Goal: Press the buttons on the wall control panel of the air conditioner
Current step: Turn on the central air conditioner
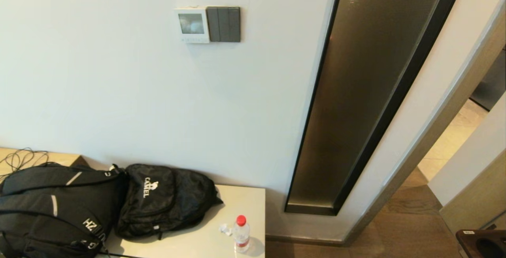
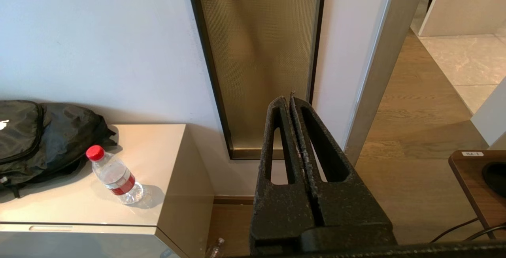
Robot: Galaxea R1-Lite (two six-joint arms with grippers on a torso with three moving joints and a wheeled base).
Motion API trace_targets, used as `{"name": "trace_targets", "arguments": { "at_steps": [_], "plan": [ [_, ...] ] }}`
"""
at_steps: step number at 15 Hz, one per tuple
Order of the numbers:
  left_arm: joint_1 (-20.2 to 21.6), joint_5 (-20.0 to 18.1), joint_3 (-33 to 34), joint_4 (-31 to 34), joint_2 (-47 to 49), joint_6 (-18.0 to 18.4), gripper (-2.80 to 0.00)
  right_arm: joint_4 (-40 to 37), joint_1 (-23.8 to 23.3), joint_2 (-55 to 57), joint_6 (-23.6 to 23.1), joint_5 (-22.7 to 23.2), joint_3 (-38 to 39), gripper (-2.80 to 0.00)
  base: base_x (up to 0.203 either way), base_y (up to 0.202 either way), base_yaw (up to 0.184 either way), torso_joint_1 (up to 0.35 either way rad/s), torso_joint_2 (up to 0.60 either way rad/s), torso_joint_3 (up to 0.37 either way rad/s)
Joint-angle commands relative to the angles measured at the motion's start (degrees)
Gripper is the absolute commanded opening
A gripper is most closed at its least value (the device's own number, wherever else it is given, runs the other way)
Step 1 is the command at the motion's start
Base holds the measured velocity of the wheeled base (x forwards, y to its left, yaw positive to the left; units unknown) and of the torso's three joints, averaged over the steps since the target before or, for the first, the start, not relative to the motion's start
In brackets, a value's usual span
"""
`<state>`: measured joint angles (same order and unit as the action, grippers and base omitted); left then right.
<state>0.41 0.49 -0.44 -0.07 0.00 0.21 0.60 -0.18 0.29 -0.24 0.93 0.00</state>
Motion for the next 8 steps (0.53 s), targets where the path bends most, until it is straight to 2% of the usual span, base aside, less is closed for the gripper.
{"name": "trace_targets", "arguments": {
  "at_steps": [1, 8],
  "plan": [
    [0.0, 0.0, 0.0, 0.0, 0.0, 0.0, -2.80, 0.0, 0.0, 0.0, 0.0, 0.0, 0.0, -2.80, 0.000, 0.000, 0.000, 0.000, 0.00, 0.000],
    [0.0, 0.0, -0.6, 1.6, -0.1, 1.1, -2.80, 0.0, 0.0, 0.1, -0.1, 0.0, 0.0, -2.80, 0.000, 0.000, 0.000, 0.000, 0.00, 0.000]
  ]
}}
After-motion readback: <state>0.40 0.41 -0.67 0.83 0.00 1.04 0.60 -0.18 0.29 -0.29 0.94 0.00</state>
